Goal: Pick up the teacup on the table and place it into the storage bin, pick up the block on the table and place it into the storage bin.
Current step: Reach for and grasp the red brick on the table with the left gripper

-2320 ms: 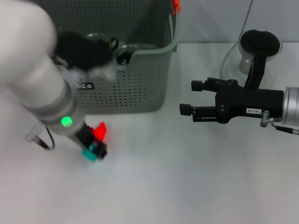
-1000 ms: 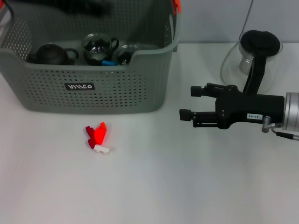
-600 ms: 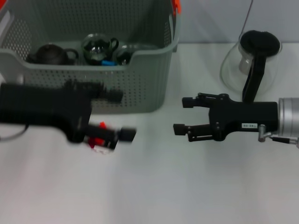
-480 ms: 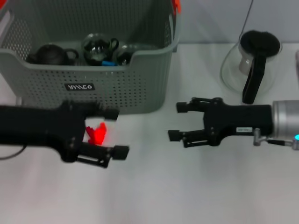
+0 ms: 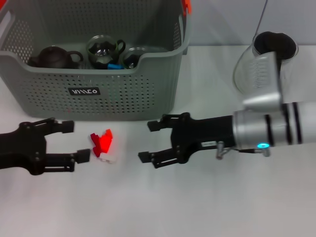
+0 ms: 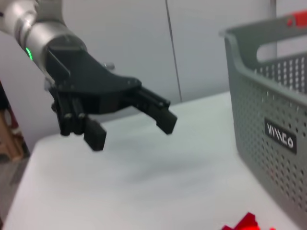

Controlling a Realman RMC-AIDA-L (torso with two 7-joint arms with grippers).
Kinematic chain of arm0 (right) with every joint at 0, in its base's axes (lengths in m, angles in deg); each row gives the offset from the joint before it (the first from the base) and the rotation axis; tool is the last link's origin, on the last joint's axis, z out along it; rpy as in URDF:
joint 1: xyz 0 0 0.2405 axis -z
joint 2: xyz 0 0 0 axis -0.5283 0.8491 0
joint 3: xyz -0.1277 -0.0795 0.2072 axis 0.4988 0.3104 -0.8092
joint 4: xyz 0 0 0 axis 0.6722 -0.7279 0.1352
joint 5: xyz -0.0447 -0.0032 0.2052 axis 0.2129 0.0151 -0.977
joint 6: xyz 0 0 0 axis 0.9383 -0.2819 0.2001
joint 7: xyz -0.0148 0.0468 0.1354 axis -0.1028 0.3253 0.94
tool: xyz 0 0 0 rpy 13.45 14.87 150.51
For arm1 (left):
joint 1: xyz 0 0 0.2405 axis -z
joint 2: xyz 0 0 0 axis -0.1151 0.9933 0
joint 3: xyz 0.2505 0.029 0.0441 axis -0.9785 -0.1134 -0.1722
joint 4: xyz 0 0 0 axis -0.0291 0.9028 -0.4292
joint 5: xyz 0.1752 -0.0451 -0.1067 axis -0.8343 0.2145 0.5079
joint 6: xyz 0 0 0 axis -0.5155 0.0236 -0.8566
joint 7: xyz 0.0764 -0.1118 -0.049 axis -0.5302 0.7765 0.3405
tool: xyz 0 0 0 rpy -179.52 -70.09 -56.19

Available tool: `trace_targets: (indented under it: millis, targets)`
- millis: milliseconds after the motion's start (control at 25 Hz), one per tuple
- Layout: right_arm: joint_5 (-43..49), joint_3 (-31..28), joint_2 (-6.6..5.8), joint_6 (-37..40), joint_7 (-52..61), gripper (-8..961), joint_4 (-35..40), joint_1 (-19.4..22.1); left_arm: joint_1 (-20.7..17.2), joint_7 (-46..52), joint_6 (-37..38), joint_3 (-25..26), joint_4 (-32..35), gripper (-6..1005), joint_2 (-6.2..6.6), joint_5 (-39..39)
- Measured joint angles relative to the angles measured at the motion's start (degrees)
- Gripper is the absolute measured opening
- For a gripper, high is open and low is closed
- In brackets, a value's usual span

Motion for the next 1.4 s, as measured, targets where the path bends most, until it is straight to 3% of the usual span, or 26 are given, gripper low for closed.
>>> trace_targets:
  millis: [200, 480, 600, 760, 1080, 1240, 1400]
  targets:
    - [-1.46, 0.1, 0.63, -6.39, -3.53, 914, -7.09, -4.13, 0.32, -3.52, -0.75, 2.99, -3.79, 956, 0.51, -1.6]
    - [-4.88, 0.22, 0.82, -13.69, -8.27, 914, -17.4, -11.44, 1.31, -5.26, -0.74, 2.63, -4.69, 955, 0.59, -3.12]
    - [-4.86, 0.24, 0.83, -13.39, -8.47, 914, -19.17, -12.86, 2.42, -5.07, -0.8, 2.32, -5.56, 954, 0.76, -4.53]
    - [-4.92, 0.22, 0.34, -7.2, -8.16, 914, -16.04, -10.07, 3.74, -4.9, -1.04, 1.78, -5.53, 954, 0.64, -7.7]
    - [-4.32, 0.75, -1.07, 4.08, -0.69, 913, -0.64, 0.89, 6.4, -5.34, -3.28, 1.45, -4.96, 952, 1.28, -13.39]
    - [-1.65, 1.04, -2.69, 10.73, 6.06, 913, 4.41, 3.8, 7.09, -5.55, -7.78, -0.87, -4.53, 950, 1.14, -16.96]
    - [0.9, 0.62, -5.09, 17.26, 11.49, 913, 6.46, 5.22, 7.2, -5.88, -11.58, -5.2, -3.59, 942, 0.75, -18.04]
